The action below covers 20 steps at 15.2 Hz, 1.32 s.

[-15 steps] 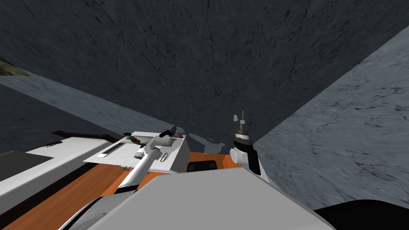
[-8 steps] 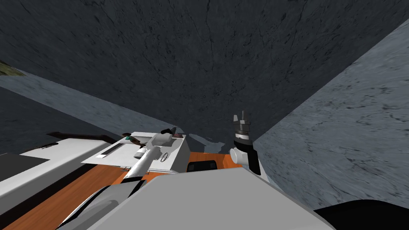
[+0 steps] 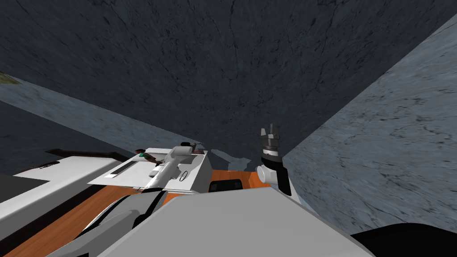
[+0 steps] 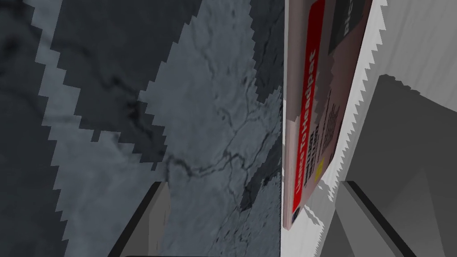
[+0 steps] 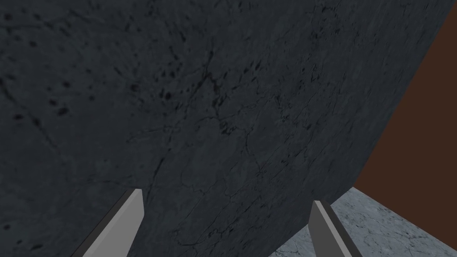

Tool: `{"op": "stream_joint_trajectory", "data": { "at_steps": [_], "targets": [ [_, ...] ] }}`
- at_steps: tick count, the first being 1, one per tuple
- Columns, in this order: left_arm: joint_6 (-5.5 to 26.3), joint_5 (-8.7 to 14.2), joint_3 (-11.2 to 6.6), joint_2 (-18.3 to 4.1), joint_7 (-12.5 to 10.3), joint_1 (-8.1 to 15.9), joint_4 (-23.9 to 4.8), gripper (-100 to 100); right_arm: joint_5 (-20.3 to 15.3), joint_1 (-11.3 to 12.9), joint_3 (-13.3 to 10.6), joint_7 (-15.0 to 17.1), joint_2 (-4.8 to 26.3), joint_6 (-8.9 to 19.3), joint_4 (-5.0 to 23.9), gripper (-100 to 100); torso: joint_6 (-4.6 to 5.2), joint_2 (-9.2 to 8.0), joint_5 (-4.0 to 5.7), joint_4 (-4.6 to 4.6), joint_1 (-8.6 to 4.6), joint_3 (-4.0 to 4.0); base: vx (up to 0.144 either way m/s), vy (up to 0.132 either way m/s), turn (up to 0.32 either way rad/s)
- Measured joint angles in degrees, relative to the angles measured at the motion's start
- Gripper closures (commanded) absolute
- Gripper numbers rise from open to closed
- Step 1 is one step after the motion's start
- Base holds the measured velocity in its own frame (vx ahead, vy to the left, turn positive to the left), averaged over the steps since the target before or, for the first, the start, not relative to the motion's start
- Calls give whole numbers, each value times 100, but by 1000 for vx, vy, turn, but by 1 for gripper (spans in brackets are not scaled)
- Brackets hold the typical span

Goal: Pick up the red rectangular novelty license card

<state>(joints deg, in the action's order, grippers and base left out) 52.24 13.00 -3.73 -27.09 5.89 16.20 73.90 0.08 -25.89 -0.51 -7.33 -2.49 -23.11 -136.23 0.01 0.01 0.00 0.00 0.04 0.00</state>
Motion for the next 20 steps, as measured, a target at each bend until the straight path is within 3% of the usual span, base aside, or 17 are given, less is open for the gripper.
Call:
{"op": "stream_joint_trajectory", "data": {
  "at_steps": [20],
  "targets": [
    [2281,568,-103,-202,394,1349,-1615,-100,0,0,0,0,0,0,0,0,0,5,0,-1,-1,3,4,8,-27]
  ]
}}
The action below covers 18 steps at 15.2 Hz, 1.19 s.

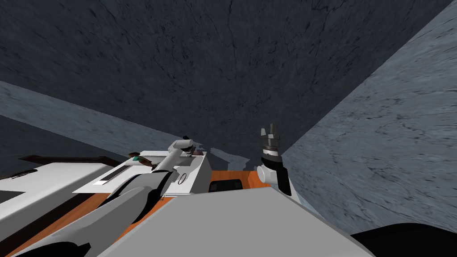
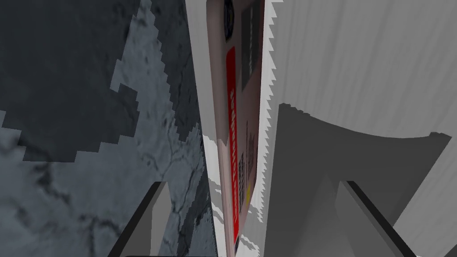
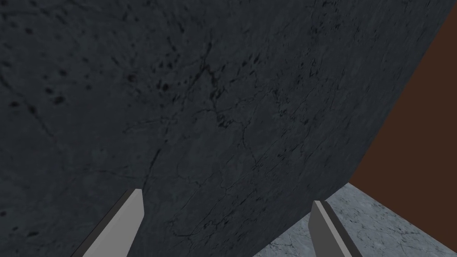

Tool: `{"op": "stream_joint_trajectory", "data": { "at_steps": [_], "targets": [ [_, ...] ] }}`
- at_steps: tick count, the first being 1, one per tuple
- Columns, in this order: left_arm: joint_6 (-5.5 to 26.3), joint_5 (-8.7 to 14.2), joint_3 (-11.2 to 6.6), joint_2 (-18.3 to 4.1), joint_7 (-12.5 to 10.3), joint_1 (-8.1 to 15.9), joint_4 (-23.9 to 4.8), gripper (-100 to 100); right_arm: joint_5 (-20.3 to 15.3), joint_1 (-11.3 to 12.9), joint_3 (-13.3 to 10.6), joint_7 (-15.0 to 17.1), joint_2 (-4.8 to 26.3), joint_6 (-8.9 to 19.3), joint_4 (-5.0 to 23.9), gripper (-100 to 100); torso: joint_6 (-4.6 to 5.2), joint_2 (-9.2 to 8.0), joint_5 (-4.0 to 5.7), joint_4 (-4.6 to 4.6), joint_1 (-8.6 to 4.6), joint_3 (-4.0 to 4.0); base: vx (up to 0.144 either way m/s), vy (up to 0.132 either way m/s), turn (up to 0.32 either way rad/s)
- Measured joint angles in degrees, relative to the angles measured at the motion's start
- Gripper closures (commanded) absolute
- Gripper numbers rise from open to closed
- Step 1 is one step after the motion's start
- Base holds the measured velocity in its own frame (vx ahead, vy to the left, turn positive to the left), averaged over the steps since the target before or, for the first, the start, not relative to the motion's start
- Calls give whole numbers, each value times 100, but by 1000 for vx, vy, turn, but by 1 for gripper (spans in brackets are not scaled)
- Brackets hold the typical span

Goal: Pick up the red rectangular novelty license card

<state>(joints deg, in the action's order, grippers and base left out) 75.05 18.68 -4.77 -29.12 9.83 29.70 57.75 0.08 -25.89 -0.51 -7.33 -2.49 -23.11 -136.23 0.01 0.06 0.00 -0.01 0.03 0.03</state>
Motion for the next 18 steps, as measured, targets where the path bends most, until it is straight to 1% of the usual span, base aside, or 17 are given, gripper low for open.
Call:
{"op": "stream_joint_trajectory", "data": {
  "at_steps": [1,3,7,10,12,14,15,17,18],
  "targets": [
    [134,30,-7,-7,17,49,-47,-100,0,0,0,0,0,0,0,0,-1,0,0,0,0,0,12,11,-39],
    [362,98,-21,-26,74,204,-259,-100,0,0,0,0,0,0,0,0,-1,1,-1,-1,1,1,13,9,-20],
    [766,185,-35,-42,124,415,-485,-100,0,0,0,0,0,0,0,0,0,3,0,-1,0,2,17,9,-29],
    [1025,251,-42,-53,181,628,-756,-100,0,0,0,0,0,0,0,0,-1,4,0,-1,0,3,22,9,-25],
    [1243,308,-59,-68,210,723,-833,-100,0,0,0,0,0,0,0,0,-1,7,0,-1,1,4,39,16,-48],
    [1422,362,-70,-78,255,874,-1005,-100,0,-1,0,0,0,0,0,0,0,19,-1,-4,3,10,59,19,-30],
    [1455,367,-71,-79,261,888,-1016,-100,0,-1,0,0,0,0,0,0,-2,17,-2,-5,3,10,17,13,-9],
    [1362,344,-64,-23,244,818,-1022,-100,0,0,0,0,0,0,0,0,-2,4,-3,-3,4,4,1,18,-11],
    [1289,332,-60,0,244,804,-1071,-100,0,0,0,0,0,0,0,0,-2,0,-2,-2,5,1,-7,19,-9]
  ]
}}
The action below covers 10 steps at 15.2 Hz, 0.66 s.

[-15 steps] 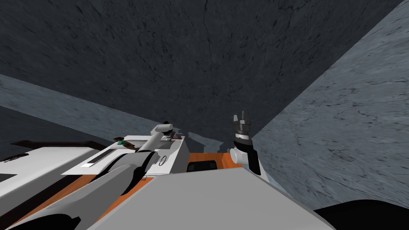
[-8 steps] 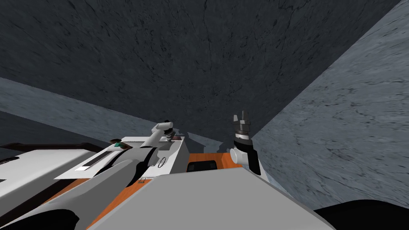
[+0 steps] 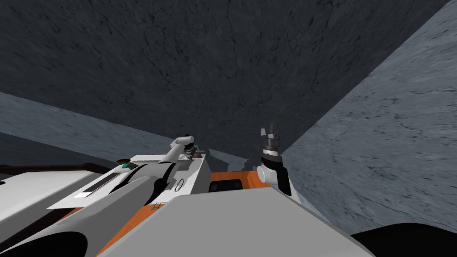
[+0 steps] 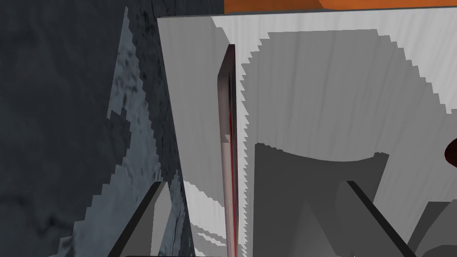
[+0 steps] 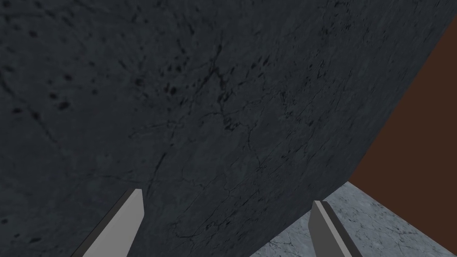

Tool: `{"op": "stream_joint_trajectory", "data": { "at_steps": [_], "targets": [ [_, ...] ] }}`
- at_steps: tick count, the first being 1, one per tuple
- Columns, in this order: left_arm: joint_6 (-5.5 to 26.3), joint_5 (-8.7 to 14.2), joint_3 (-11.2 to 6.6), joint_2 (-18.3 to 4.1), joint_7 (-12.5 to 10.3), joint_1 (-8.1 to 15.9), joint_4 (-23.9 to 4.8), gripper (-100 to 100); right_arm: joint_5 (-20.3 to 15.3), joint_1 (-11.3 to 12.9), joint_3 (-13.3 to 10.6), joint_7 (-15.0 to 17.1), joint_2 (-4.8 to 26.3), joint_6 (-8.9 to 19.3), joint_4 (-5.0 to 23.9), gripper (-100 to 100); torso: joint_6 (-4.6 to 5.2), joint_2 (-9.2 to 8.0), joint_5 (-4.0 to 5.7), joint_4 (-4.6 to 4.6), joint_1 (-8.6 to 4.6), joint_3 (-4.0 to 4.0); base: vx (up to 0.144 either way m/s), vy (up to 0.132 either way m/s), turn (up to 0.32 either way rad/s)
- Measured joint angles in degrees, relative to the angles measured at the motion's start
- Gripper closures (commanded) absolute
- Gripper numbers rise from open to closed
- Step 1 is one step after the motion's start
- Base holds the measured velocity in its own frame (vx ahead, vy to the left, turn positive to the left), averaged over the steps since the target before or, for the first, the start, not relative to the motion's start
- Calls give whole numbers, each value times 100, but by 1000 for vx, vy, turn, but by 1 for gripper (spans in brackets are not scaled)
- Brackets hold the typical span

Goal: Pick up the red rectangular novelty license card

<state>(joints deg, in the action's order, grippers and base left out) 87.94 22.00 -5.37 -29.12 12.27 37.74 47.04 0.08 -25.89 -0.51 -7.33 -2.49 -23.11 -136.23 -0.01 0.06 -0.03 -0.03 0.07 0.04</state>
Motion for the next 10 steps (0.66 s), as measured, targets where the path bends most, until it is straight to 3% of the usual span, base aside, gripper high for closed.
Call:
{"op": "stream_joint_trajectory", "data": {
  "at_steps": [1,2,7,10],
  "targets": [
    [-93,-14,7,27,6,0,-82,-100,0,0,0,0,0,0,0,0,0,-3,0,1,1,-2,-5,12,-6],
    [-132,-18,9,34,8,-1,-104,100,0,0,0,0,0,0,0,0,0,-5,1,2,-1,-3,0,0,0],
    [-122,-18,12,35,14,0,-104,100,0,0,0,0,0,0,0,0,-2,-4,-3,2,-1,-3,0,-2,1],
    [79,21,-7,-46,9,34,54,100,0,0,0,0,0,0,0,0,-2,-4,1,4,-10,-4,-1,-21,17]
  ]
}}
